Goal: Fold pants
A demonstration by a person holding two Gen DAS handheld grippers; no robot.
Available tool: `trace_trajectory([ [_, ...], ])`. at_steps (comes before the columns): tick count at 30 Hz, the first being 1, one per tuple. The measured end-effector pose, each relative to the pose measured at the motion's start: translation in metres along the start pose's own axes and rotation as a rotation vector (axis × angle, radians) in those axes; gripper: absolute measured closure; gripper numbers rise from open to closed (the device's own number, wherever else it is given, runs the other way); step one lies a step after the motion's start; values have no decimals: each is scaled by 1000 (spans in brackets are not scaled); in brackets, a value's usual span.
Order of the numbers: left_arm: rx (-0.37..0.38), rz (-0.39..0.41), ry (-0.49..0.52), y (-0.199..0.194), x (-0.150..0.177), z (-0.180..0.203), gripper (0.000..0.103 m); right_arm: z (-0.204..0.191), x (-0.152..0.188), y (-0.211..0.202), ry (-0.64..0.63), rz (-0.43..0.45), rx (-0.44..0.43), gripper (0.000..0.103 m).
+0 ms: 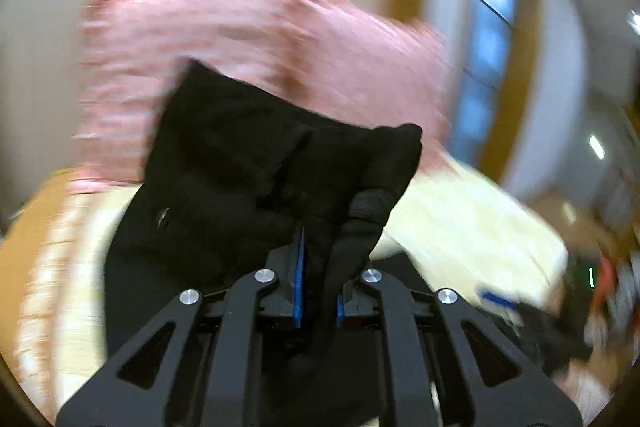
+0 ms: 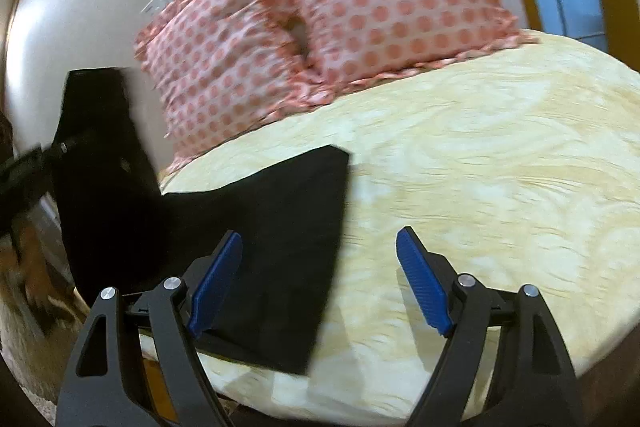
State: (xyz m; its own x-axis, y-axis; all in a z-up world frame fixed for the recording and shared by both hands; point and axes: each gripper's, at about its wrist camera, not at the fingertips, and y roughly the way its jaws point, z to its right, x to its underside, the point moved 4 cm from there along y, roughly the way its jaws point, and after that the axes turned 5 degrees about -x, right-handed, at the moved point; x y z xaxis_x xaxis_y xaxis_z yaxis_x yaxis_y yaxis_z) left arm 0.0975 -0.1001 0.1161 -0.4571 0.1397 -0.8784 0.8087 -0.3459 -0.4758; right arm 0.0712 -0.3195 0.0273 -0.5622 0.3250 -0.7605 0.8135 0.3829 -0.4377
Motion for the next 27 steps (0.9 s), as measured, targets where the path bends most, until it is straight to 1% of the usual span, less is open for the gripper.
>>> trace_trajectory([
  [2, 71, -82, 91, 22, 29, 41, 93, 11, 3, -6, 20, 5, 23, 22],
  [3, 107, -153, 118, 35, 49, 57, 93, 16, 5, -8, 30, 5, 32, 22],
  [4, 145, -219, 119, 46, 68, 66, 93, 22, 7, -10, 40, 3, 44, 22],
  [5, 151, -238, 119, 50, 77, 69, 93, 25, 8, -11, 46, 2, 52, 22],
  [6, 134, -230, 139, 50, 86, 71, 93, 29, 9, -12, 52, 2, 59, 22],
  [8, 129, -208, 128, 45, 80, 68, 93, 36, 9, -13, 63, 2, 70, 22],
  [10, 143, -167, 43, 36, 59, 55, 93, 41, 8, -12, 79, 2, 76, 22],
  [11, 147, -132, 10, 30, 49, 52, 94, 42, 8, -12, 84, 3, 74, 22],
  [12, 146, -84, 1, 21, 40, 54, 94, 42, 8, -12, 87, 7, 73, 21],
  [13, 138, -60, 29, 16, 39, 59, 94, 42, 8, -12, 87, 12, 76, 21],
  [14, 132, -56, 64, 16, 40, 65, 93, 42, 9, -12, 86, 15, 80, 21],
  [15, 129, -80, 121, 21, 50, 77, 93, 42, 9, -12, 86, 17, 85, 21],
  [16, 133, -114, 153, 26, 62, 84, 93, 43, 9, -12, 87, 18, 92, 21],
  [17, 139, -160, 172, 35, 74, 90, 93, 43, 9, -12, 88, 19, 98, 21],
  [18, 158, -221, 163, 45, 91, 90, 91, 43, 9, -12, 90, 21, 103, 21],
  [19, 173, -239, 141, 50, 96, 88, 91, 44, 8, -14, 92, 26, 113, 21],
  [21, 183, -204, 116, 45, 94, 84, 89, 44, 7, -16, 88, 35, 127, 21],
  [23, 223, -180, 65, 35, 87, 74, 81, 44, 4, -20, 74, 48, 161, 21],
  [25, 287, -149, 2, 19, 83, 59, 65, 43, 1, -24, 72, 70, 186, 21],
  [26, 296, -130, -22, 13, 81, 54, 47, 41, -2, -28, 70, 93, 212, 21],
  [27, 282, -79, -74, 3, 76, 38, 21, 37, -5, -33, 60, 129, 252, 21],
])
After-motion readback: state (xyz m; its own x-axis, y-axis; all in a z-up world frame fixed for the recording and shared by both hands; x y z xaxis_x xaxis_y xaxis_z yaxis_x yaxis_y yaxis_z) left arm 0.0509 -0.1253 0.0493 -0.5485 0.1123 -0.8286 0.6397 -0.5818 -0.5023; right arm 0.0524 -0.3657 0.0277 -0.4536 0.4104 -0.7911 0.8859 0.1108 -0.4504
